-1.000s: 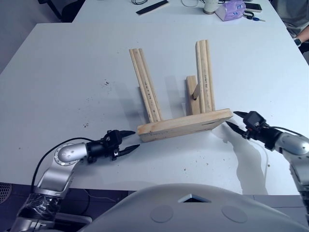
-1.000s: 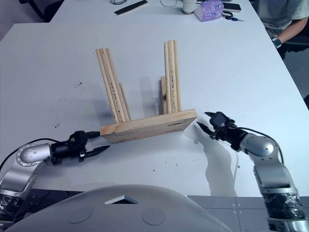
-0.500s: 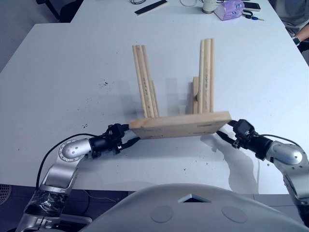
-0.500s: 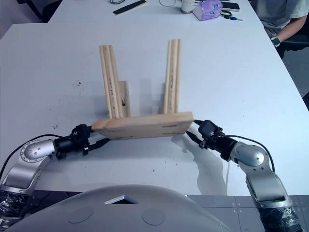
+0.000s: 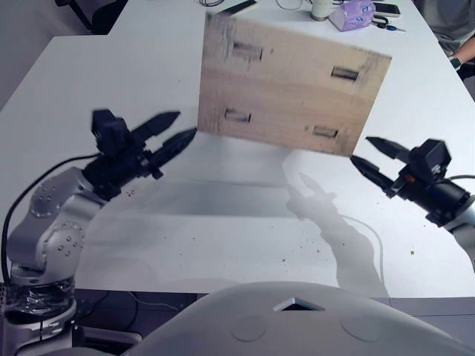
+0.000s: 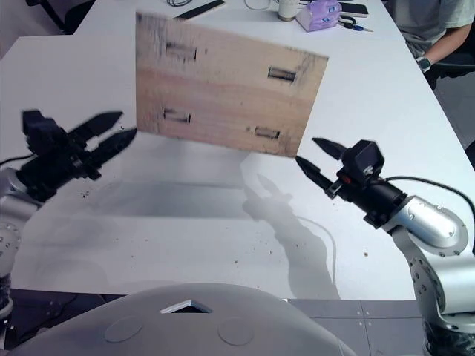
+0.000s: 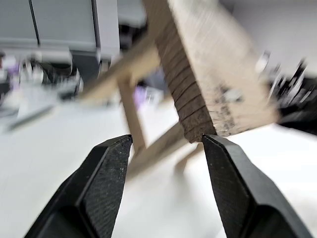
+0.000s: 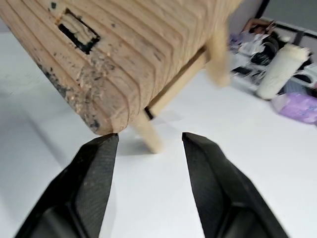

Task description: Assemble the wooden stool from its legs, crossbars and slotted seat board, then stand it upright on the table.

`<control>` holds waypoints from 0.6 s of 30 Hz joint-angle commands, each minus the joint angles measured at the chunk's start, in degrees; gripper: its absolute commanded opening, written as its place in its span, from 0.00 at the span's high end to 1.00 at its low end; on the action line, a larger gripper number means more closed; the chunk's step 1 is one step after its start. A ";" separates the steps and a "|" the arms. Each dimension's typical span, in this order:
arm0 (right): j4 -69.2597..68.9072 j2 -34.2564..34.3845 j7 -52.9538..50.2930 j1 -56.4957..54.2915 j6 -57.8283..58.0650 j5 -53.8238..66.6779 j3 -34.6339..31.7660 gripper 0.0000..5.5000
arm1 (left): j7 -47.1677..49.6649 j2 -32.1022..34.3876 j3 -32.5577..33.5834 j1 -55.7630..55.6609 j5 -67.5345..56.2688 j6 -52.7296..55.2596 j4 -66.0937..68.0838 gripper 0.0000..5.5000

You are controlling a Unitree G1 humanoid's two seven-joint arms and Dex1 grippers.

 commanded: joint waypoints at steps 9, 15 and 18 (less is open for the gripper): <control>-1.69 4.49 -5.66 -16.69 -0.05 6.96 5.94 0.56 | -6.54 0.17 -9.59 -3.09 7.71 0.72 2.25 0.52; 0.37 4.55 -3.45 -13.99 -2.11 2.13 8.30 0.56 | -9.99 -1.10 -9.17 0.10 9.66 -0.36 2.35 0.52; 2.04 4.47 -1.50 -11.13 -3.48 -0.18 9.40 0.56 | -15.60 2.85 -0.11 2.34 -1.15 3.15 0.20 0.52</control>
